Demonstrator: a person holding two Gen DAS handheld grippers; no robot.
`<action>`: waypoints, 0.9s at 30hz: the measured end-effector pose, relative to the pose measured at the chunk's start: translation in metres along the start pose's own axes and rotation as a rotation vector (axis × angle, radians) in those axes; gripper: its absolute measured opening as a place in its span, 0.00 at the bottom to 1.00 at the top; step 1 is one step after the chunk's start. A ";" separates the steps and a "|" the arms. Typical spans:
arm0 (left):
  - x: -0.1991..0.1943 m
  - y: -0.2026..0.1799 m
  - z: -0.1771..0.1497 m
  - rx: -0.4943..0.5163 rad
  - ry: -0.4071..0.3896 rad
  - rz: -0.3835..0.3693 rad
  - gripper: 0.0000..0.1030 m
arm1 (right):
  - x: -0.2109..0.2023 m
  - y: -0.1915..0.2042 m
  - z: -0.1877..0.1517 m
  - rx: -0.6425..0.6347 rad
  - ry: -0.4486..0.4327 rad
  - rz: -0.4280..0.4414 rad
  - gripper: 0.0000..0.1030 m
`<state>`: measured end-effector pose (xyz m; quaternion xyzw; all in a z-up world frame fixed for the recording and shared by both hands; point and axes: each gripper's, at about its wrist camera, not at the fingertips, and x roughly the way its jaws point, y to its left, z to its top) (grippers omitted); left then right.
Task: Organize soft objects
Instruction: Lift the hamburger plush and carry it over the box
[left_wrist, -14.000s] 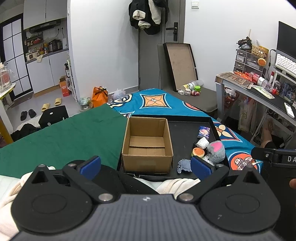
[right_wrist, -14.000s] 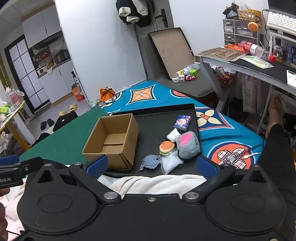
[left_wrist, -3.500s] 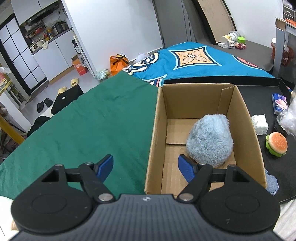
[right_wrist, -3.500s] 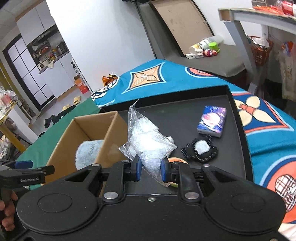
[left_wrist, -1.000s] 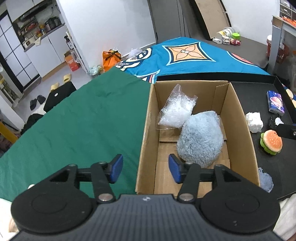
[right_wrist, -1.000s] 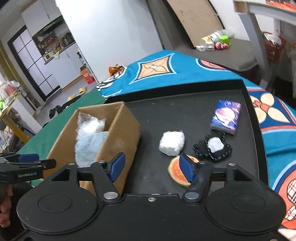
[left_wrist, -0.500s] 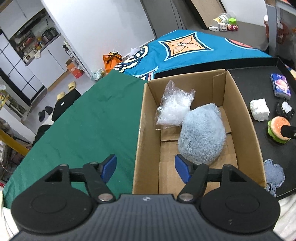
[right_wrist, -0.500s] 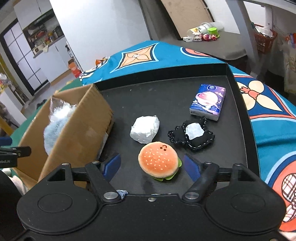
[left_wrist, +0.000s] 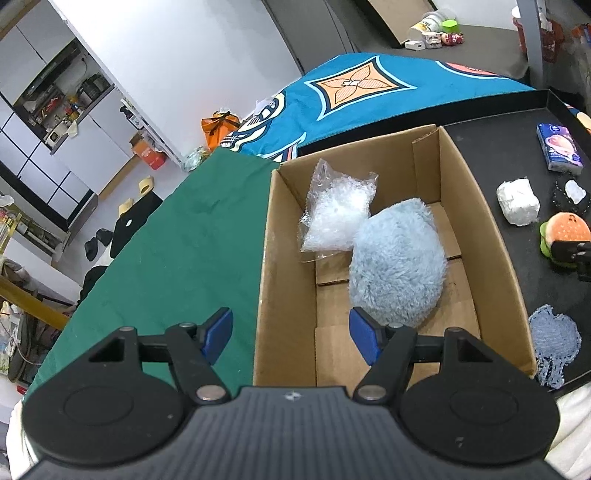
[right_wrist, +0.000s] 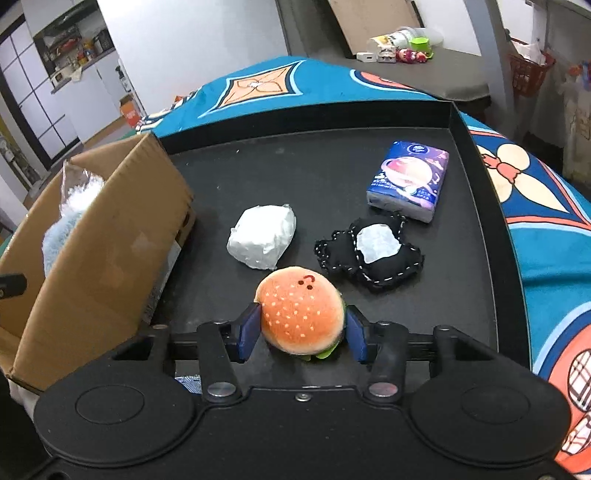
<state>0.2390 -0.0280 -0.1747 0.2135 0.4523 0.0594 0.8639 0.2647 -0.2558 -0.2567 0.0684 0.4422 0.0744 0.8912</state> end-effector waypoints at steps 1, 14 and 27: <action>0.000 0.000 0.000 0.000 0.004 0.000 0.66 | -0.002 0.000 0.001 -0.002 -0.003 0.002 0.42; -0.004 0.020 0.005 -0.039 0.040 -0.042 0.66 | -0.028 0.004 0.005 0.024 -0.059 0.025 0.41; -0.003 0.032 -0.004 -0.069 0.016 -0.077 0.66 | -0.058 0.025 0.013 0.044 -0.098 0.042 0.41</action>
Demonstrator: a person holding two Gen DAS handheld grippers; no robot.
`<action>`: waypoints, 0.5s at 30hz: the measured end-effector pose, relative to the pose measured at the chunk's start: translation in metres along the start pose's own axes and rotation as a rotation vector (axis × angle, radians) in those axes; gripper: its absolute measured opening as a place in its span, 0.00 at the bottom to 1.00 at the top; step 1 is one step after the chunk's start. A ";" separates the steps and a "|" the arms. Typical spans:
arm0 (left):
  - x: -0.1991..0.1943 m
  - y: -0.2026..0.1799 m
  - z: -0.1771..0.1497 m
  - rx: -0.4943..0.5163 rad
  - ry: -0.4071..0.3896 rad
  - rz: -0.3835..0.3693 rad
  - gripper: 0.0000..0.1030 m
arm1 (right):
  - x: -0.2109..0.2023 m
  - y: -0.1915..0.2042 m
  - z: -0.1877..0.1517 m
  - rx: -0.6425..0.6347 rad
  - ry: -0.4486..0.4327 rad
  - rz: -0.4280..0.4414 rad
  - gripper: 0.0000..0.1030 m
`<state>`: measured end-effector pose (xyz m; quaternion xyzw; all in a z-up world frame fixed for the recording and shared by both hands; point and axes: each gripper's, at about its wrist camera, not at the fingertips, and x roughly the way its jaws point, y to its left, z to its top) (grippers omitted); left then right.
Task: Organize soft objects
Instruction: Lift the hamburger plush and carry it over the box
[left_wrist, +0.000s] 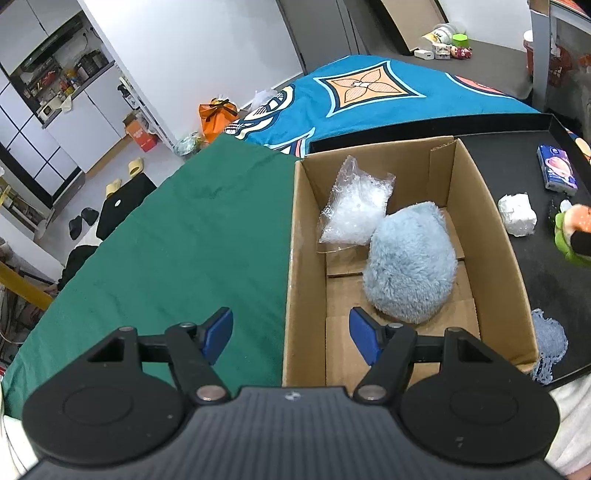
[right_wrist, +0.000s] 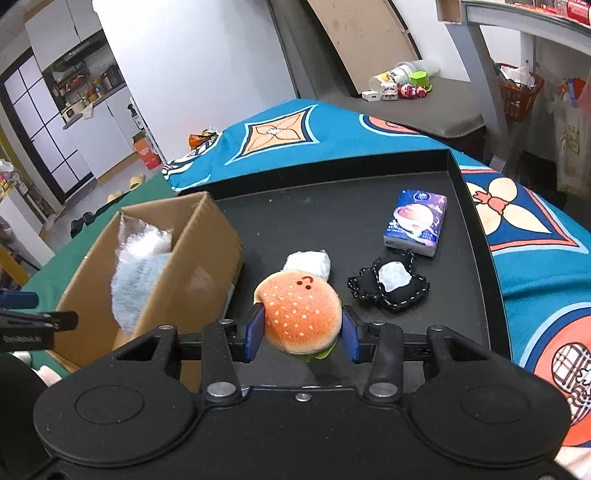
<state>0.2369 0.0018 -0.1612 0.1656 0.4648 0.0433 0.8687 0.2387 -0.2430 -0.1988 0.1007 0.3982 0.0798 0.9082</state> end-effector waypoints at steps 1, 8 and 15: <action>0.000 -0.001 -0.001 0.007 -0.004 0.003 0.66 | -0.002 0.002 0.002 0.001 -0.005 0.002 0.41; -0.001 -0.003 -0.003 0.021 -0.021 0.005 0.66 | -0.014 0.015 0.014 -0.015 -0.033 0.000 0.41; -0.002 0.004 -0.004 -0.017 -0.027 -0.025 0.66 | -0.019 0.037 0.019 -0.048 -0.038 0.012 0.41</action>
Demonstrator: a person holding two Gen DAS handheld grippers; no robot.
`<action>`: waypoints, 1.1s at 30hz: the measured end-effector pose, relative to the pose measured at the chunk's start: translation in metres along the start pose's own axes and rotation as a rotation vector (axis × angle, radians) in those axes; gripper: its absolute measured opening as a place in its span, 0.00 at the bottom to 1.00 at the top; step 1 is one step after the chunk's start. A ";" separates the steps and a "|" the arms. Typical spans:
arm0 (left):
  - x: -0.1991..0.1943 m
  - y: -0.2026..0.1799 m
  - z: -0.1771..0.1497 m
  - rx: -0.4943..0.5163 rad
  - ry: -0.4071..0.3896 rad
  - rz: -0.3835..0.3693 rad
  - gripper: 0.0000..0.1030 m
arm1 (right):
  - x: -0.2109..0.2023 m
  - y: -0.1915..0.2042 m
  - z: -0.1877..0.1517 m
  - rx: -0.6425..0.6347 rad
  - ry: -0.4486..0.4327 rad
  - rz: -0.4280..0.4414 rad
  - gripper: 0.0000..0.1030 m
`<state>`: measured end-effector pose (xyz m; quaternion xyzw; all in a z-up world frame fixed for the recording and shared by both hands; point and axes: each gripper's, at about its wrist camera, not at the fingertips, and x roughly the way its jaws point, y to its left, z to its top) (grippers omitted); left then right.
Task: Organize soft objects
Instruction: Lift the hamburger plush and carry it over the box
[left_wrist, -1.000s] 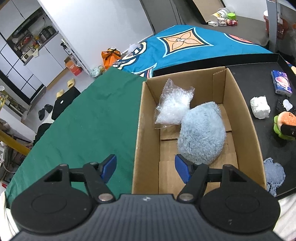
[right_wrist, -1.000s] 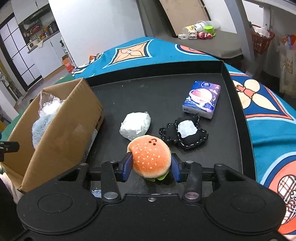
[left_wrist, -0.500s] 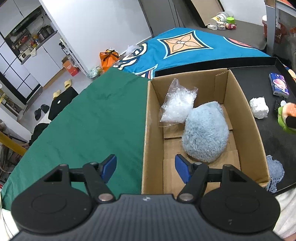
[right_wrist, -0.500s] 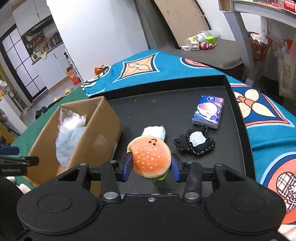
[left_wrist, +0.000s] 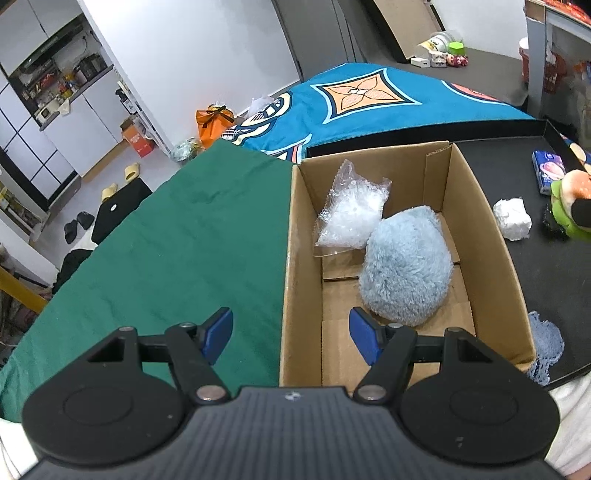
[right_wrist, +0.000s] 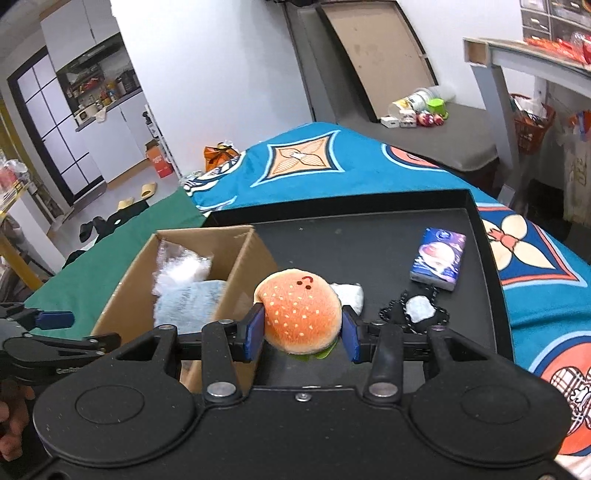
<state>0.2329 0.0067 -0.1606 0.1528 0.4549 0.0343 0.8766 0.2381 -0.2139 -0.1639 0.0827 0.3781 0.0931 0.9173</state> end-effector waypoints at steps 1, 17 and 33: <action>0.000 0.001 0.000 -0.003 -0.001 -0.004 0.66 | 0.000 0.003 0.001 -0.004 0.000 0.000 0.41; 0.003 0.021 -0.004 -0.111 -0.004 -0.111 0.57 | 0.009 0.065 0.013 -0.124 0.028 0.046 0.42; 0.023 0.046 -0.011 -0.233 0.056 -0.242 0.11 | 0.033 0.120 0.023 -0.234 0.037 0.072 0.42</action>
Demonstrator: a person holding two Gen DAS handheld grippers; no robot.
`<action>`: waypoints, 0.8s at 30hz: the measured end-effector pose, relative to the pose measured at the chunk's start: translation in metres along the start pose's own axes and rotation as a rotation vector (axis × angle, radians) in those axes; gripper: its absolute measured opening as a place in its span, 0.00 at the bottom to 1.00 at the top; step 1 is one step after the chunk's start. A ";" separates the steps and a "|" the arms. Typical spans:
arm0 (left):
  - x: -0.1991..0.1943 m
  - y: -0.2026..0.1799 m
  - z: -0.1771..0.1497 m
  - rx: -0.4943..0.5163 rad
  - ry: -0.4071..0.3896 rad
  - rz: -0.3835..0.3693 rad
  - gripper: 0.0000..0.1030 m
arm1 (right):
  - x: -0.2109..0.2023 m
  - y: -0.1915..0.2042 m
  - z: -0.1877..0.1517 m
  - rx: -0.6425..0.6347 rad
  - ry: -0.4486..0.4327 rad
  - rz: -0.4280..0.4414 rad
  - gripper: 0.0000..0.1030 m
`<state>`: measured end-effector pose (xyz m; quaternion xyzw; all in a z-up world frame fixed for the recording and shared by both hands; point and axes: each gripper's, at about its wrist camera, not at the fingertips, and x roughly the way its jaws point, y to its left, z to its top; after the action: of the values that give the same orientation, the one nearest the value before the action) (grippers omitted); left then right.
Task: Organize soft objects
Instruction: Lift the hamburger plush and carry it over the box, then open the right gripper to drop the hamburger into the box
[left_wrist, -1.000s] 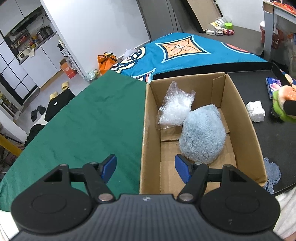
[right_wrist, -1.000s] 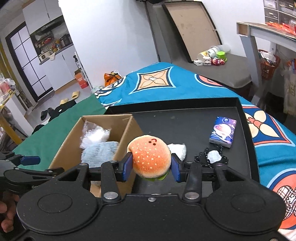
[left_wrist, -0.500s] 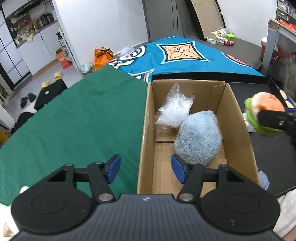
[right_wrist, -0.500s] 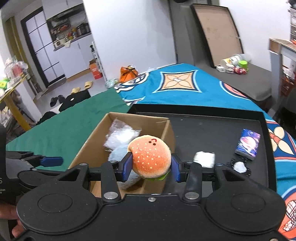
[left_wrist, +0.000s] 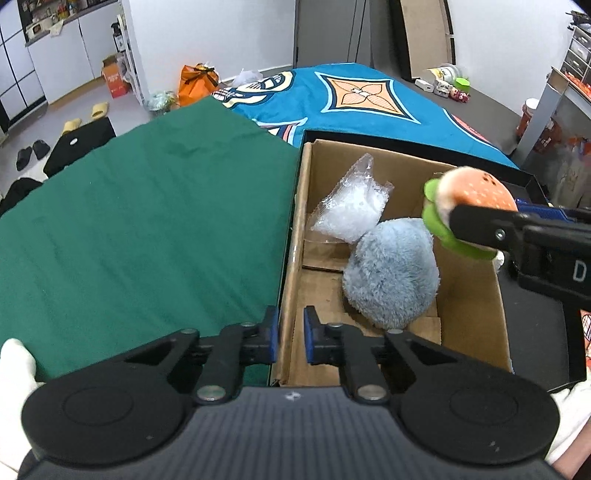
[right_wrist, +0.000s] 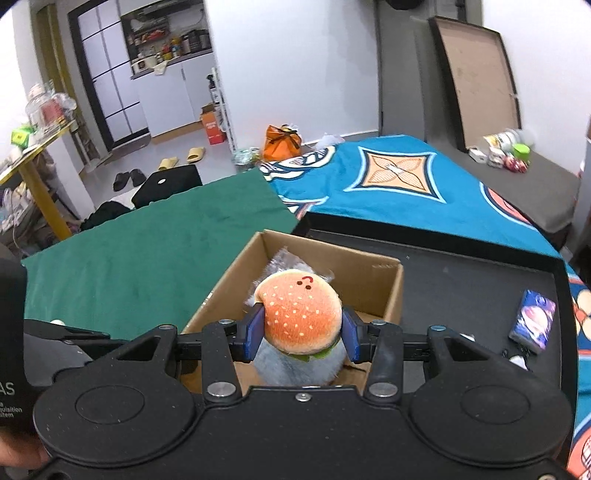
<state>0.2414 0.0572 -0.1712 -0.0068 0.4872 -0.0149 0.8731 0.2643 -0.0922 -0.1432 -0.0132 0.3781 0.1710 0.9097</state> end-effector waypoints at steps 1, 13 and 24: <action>0.001 0.002 0.000 -0.008 0.003 -0.006 0.11 | 0.002 0.002 0.001 -0.006 0.002 0.003 0.42; 0.008 0.015 0.000 -0.057 0.026 -0.040 0.08 | 0.024 0.018 0.009 -0.027 -0.005 0.055 0.54; 0.006 0.014 -0.001 -0.054 0.028 -0.030 0.09 | 0.009 -0.006 -0.009 0.000 0.026 0.022 0.54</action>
<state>0.2445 0.0711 -0.1772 -0.0377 0.4995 -0.0150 0.8654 0.2659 -0.0965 -0.1562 -0.0116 0.3900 0.1807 0.9028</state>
